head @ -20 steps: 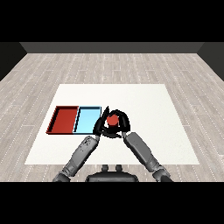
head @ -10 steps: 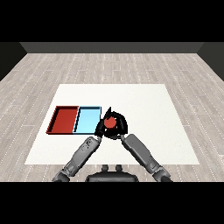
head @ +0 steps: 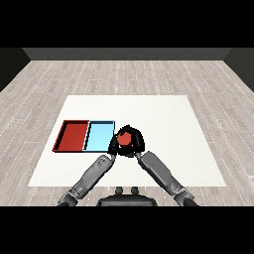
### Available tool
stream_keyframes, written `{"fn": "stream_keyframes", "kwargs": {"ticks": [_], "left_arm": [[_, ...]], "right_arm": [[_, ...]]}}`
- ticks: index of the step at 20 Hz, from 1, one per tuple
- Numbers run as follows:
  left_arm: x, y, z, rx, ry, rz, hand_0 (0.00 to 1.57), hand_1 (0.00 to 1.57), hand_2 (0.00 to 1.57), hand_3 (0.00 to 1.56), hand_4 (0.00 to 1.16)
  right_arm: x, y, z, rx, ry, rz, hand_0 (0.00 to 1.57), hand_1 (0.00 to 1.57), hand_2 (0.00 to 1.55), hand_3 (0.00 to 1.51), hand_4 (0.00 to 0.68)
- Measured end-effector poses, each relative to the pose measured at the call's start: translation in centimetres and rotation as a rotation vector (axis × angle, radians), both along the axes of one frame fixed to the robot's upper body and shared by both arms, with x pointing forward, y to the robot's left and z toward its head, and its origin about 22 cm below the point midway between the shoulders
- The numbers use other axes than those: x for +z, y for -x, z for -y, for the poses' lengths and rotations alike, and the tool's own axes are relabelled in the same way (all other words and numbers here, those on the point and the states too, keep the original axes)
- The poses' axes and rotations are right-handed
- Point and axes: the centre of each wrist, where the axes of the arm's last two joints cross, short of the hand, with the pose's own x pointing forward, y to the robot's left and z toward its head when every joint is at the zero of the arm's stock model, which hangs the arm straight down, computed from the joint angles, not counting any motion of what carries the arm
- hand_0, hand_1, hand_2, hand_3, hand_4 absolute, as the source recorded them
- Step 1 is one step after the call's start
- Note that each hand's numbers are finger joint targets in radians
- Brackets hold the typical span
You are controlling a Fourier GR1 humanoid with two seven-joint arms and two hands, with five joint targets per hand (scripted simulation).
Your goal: Pick the red can and put it in the red box
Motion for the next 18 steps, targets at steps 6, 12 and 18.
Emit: {"fn": "stream_keyframes", "kwargs": {"ticks": [6,12,18], "left_arm": [[0.08,-0.62,0.32,0.03,-0.022,-0.001,1.57,1.57,1.45,1.3,0.88],[0.38,-0.04,0.55,0.075,-0.024,0.003,1.57,1.57,1.51,1.4,0.87],[0.58,-0.61,0.45,0.095,-0.003,0.012,1.57,1.57,1.54,1.45,0.96]], "right_arm": [[0.16,-0.21,0.36,0.001,-0.004,0.013,1.48,1.48,1.44,1.39,0.558],[0.37,-0.01,0.42,0.005,-0.015,0.022,1.52,1.52,1.46,1.4,0.544],[0.69,-0.47,-0.01,-0.003,-0.006,0.034,1.47,1.47,1.45,1.4,0.532]]}}
